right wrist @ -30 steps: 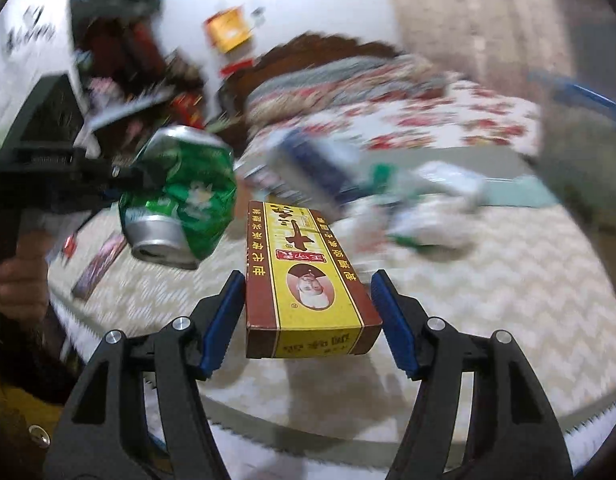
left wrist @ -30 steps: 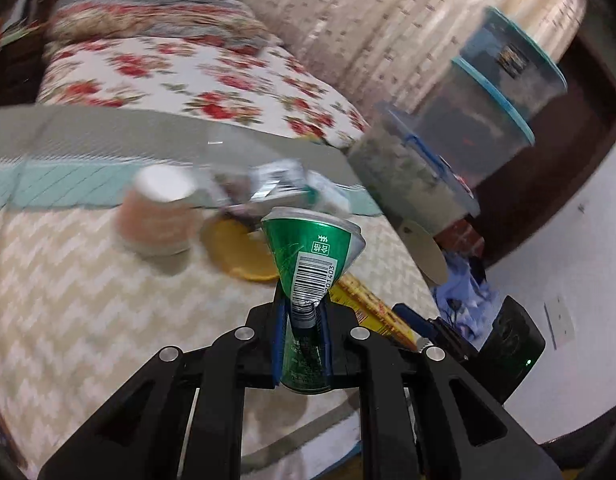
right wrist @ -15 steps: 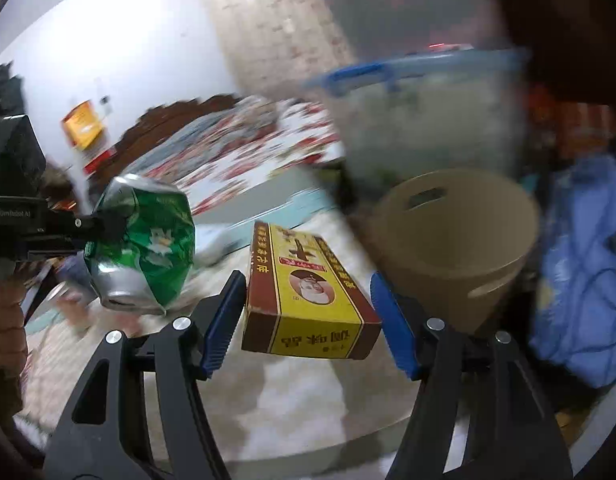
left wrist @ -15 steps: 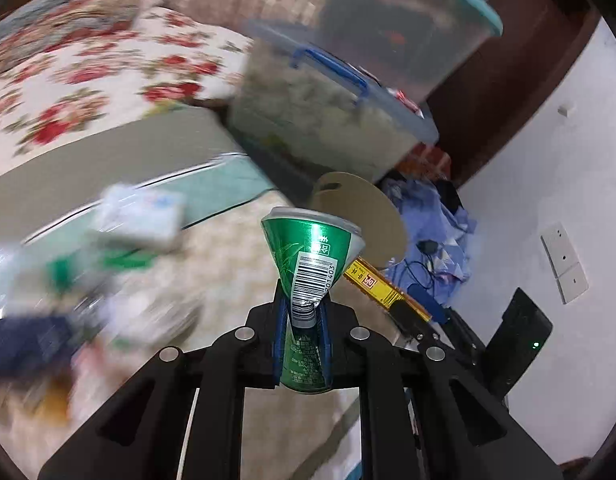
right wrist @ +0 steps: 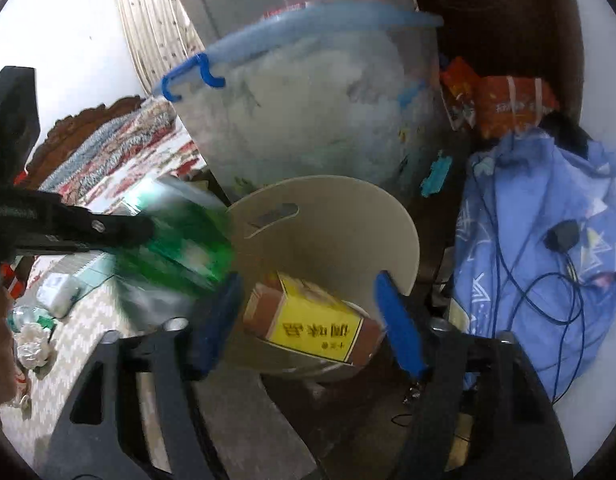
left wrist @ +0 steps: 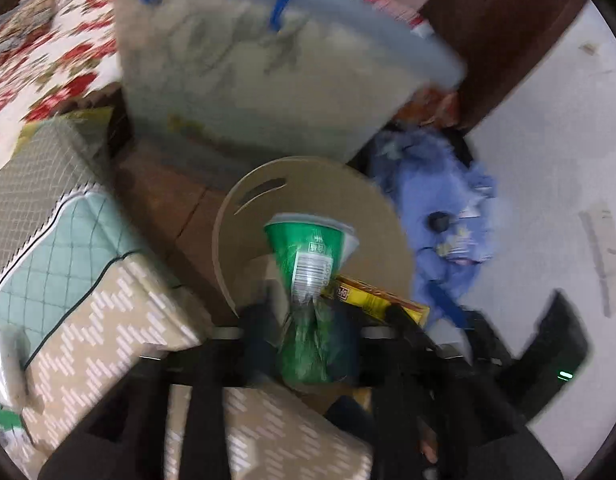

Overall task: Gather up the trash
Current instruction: 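Carry both items to the beige bin and open both grippers to drop them, then swing both grippers back over the bed toward the remaining trash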

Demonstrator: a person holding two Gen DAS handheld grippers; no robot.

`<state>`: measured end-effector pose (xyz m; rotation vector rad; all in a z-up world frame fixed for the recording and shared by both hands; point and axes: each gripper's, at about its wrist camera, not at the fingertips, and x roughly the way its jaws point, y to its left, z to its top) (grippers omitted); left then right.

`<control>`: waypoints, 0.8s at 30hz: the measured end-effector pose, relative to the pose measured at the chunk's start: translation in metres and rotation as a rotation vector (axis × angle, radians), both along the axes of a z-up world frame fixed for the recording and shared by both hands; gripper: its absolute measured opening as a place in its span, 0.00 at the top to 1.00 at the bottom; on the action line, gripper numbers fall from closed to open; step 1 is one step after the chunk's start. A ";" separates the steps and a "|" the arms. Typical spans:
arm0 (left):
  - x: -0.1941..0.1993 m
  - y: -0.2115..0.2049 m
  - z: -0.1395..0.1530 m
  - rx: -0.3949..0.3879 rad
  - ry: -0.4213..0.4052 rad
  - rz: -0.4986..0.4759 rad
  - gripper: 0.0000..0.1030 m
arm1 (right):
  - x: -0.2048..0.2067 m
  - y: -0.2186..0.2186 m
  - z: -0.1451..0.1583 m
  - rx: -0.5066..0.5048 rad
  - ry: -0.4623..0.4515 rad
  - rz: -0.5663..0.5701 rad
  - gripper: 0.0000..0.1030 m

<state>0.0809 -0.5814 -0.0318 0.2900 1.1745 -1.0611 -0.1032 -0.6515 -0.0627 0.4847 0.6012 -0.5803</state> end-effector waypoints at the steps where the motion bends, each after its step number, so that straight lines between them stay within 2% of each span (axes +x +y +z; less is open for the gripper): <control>1: 0.000 0.002 -0.001 -0.002 0.004 0.012 0.55 | -0.002 0.000 0.001 -0.003 -0.017 -0.013 0.20; 3: -0.003 0.016 0.003 -0.040 0.009 0.013 0.55 | -0.007 0.003 0.007 -0.019 -0.057 -0.023 0.20; 5: -0.009 0.034 0.012 -0.064 -0.033 0.013 0.55 | -0.015 0.009 0.013 -0.024 -0.100 -0.020 0.21; 7: -0.020 0.061 0.024 -0.095 -0.083 0.010 0.55 | -0.020 0.018 0.019 -0.003 -0.135 -0.004 0.30; 10: -0.035 0.108 0.034 -0.124 -0.135 0.015 0.55 | -0.024 0.036 0.025 0.036 -0.184 0.037 0.36; 12: -0.043 0.135 0.036 -0.135 -0.154 0.026 0.55 | -0.021 0.053 0.027 0.076 -0.207 0.083 0.37; 16: -0.059 0.205 0.036 -0.118 -0.200 0.079 0.55 | -0.004 0.093 0.026 0.104 -0.201 0.174 0.37; 21: -0.076 0.297 0.038 -0.085 -0.318 0.181 0.55 | 0.024 0.159 0.021 0.140 -0.170 0.312 0.36; 24: -0.077 0.340 0.036 -0.072 -0.332 0.245 0.54 | 0.043 0.198 0.016 0.168 -0.137 0.396 0.36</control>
